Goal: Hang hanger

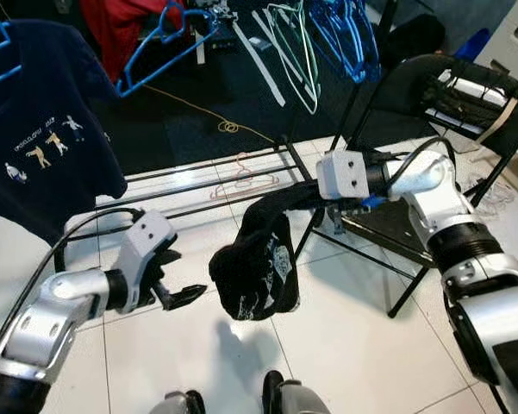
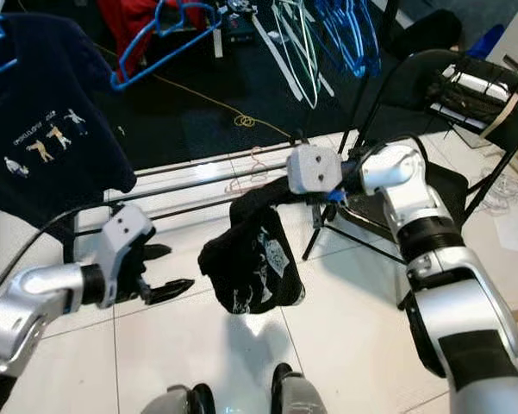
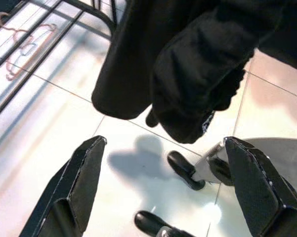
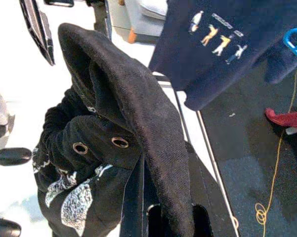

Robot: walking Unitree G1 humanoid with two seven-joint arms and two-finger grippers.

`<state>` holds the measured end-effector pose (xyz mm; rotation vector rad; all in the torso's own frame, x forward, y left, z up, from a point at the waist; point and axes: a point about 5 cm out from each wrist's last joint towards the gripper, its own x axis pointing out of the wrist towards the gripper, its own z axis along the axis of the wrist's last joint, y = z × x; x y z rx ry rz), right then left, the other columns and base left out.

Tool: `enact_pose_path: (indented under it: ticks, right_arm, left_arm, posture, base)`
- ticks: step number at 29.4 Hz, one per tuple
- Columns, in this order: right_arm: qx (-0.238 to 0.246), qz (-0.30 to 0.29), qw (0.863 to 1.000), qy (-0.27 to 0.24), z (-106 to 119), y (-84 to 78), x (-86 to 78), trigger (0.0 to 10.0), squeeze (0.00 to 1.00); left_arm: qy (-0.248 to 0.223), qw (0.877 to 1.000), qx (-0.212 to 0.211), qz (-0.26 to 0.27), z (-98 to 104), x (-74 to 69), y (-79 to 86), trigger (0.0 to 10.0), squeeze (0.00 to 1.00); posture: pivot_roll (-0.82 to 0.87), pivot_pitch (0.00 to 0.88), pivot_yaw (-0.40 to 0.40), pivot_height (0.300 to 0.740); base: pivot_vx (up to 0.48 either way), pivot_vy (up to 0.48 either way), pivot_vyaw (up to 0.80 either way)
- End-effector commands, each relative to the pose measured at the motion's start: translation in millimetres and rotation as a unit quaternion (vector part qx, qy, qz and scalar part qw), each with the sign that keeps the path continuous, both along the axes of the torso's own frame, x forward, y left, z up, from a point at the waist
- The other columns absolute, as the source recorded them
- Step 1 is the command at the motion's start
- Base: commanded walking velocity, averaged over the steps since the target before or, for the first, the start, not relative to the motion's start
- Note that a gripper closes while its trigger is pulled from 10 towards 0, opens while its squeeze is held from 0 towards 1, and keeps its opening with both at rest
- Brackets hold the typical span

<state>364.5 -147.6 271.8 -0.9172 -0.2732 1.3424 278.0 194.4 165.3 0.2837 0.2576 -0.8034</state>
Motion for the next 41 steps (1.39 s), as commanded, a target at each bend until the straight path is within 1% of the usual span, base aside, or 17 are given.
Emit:
enact_pose_path:
  ticks: [1, 4, 6, 7, 8, 9, 10, 11, 13, 15, 18, 25, 28, 29, 31, 34, 41]
  right_arm:
    - [0.022, -0.005, 1.000, -0.008, 8, -1.2, 1.1, 0.0, 0.00]
    - [0.035, -0.011, 0.999, -0.001, 6, -1.9, 1.7, 0.0, 0.00]
    - [0.035, -0.011, 0.999, -0.001, 6, -1.9, 1.7, 0.0, 0.00]
    - [0.049, -0.016, 0.999, 0.004, 6, -1.3, 2.5, 0.0, 0.00]
    - [0.049, -0.016, 0.999, 0.004, 6, -1.3, 2.5, 0.0, 0.00]
    - [0.067, -0.021, 0.997, 0.010, 6, -0.6, 3.4, 0.0, 0.00]
    - [0.067, -0.021, 0.997, 0.010, 6, -0.6, 3.4, 0.0, 0.00]
    - [0.087, -0.021, 0.996, 0.018, 6, 3.0, 4.0, 0.0, 0.00]
    - [0.111, -0.016, 0.993, 0.029, 6, 9.9, 4.4, 0.0, 0.00]
    - [0.115, -0.013, 0.993, 0.031, 6, 12.3, 4.4, 0.0, 0.00]
    - [0.123, -0.002, 0.992, 0.036, 5, 19.7, 3.7, 0.0, 0.00]
    - [0.134, 0.009, 0.990, 0.031, 11, 28.0, 3.2, 0.0, 0.00]
    - [0.139, 0.011, 0.990, 0.030, 14, 30.8, 3.1, 0.0, 0.00]
    - [0.141, 0.012, 0.990, 0.029, 15, 31.2, 3.1, 0.0, 0.00]
    - [0.141, 0.012, 0.990, 0.029, 15, 31.2, 3.1, 0.0, 0.00]
    - [0.146, 0.011, 0.989, 0.026, 19, 31.9, 3.0, 0.0, 0.00]
    - [0.146, 0.006, 0.989, 0.021, 23, 30.2, 2.8, 0.0, 0.00]
  left_arm:
    - [0.005, 1.000, -0.008, 0.006, -2, -3.7, 0.1, 10.0, 1.00]
    - [-0.001, 1.000, -0.013, 0.011, -1, -9.7, -1.4, 10.0, 1.00]
    - [-0.001, 1.000, -0.013, 0.011, -1, -9.7, -1.4, 10.0, 1.00]
    - [-0.007, 0.999, -0.020, 0.024, 0, -10.3, -5.7, 10.0, 1.00]
    - [-0.007, 0.999, -0.020, 0.024, 0, -10.3, -5.7, 10.0, 1.00]
    - [-0.014, 0.999, -0.028, 0.042, 3, -9.6, -10.9, 10.0, 0.11]
    - [-0.014, 0.999, -0.028, 0.042, 3, -9.6, -10.9, 10.0, 0.11]
    - [-0.023, 0.997, -0.040, 0.065, 6, -5.6, -18.3, 10.0, 0.00]
    - [-0.036, 0.993, -0.054, 0.098, 9, 2.9, -28.8, 10.0, 0.00]
    - [-0.038, 0.992, -0.056, 0.105, 9, 5.9, -31.2, 10.0, 0.00]
    - [-0.030, 0.993, -0.051, 0.107, 5, 10.5, -36.8, 10.0, 0.00]
    - [-0.014, 0.995, -0.051, 0.089, 4, 9.0, -42.0, 10.0, 0.00]
    - [-0.009, 0.995, -0.037, 0.094, 2, 8.0, -40.6, 10.0, 0.00]
    - [-0.002, 0.995, -0.029, 0.097, 1, 6.6, -37.3, 10.0, 0.00]
    - [-0.002, 0.995, -0.029, 0.097, 1, 6.6, -37.3, 10.0, 0.00]
    - [0.018, 0.994, -0.005, 0.103, -4, 1.2, -26.5, 10.0, 0.00]
    - [0.027, 0.995, 0.004, 0.099, -4, -2.7, -20.3, 10.0, 0.00]
  posture:
    - [-0.14, 0.273, -0.119, 0.740]
    - [-0.14, 0.279, -0.123, 0.740]
    - [-0.14, 0.279, -0.123, 0.740]
    - [-0.14, 0.280, -0.122, 0.740]
    - [-0.14, 0.280, -0.122, 0.740]
    - [-0.14, 0.280, -0.121, 0.740]
    - [-0.14, 0.280, -0.121, 0.740]
    - [-0.14, 0.281, -0.120, 0.740]
    - [-0.14, 0.282, -0.120, 0.740]
    - [-0.14, 0.282, -0.120, 0.740]
    - [-0.14, 0.279, -0.117, 0.740]
    - [-0.14, 0.279, -0.118, 0.740]
    - [-0.14, 0.279, -0.118, 0.740]
    - [-0.14, 0.279, -0.123, 0.740]
    - [-0.14, 0.279, -0.123, 0.740]
    - [-0.14, 0.278, -0.124, 0.740]
    - [-0.14, 0.272, -0.123, 0.740]
  base:
    - [0.000, 0.000, 0.00]
    - [0.000, 0.000, 0.00]
    - [0.000, 0.000, 0.00]
    - [0.000, 0.000, 0.00]
    - [0.000, 0.000, 0.00]
    - [0.000, 0.000, 0.00]
    - [0.000, 0.000, 0.00]
    - [0.000, 0.000, 0.00]
    - [0.000, 0.000, 0.00]
    - [0.000, 0.000, 0.00]
    - [0.000, 0.000, 0.00]
    - [0.000, 0.000, 0.00]
    - [0.000, 0.000, 0.00]
    - [0.000, 0.000, 0.00]
    - [0.000, 0.000, 0.00]
    - [0.000, 0.000, 0.00]
    - [0.000, 0.000, 0.00]
